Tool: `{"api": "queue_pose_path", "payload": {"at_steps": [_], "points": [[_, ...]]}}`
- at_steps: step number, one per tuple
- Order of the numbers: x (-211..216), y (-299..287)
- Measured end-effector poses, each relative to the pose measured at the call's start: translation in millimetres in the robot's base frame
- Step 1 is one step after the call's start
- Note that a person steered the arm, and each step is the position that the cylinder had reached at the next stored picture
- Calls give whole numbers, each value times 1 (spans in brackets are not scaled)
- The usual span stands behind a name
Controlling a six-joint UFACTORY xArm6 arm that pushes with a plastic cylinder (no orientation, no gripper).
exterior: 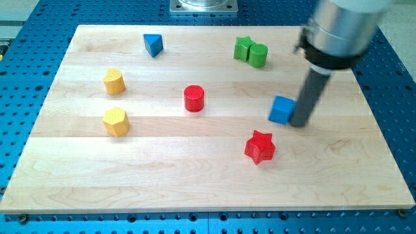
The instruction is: Slide the blue cube below the triangle
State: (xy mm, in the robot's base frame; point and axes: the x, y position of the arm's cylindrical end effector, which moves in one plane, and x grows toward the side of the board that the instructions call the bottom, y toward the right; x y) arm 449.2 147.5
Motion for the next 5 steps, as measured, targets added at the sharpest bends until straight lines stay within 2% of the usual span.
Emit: {"api": "queue_pose_path", "payload": {"at_steps": [1, 2, 3, 4, 5], "points": [[-63, -77], [-24, -87], [36, -89], [20, -118], [-48, -117]]}}
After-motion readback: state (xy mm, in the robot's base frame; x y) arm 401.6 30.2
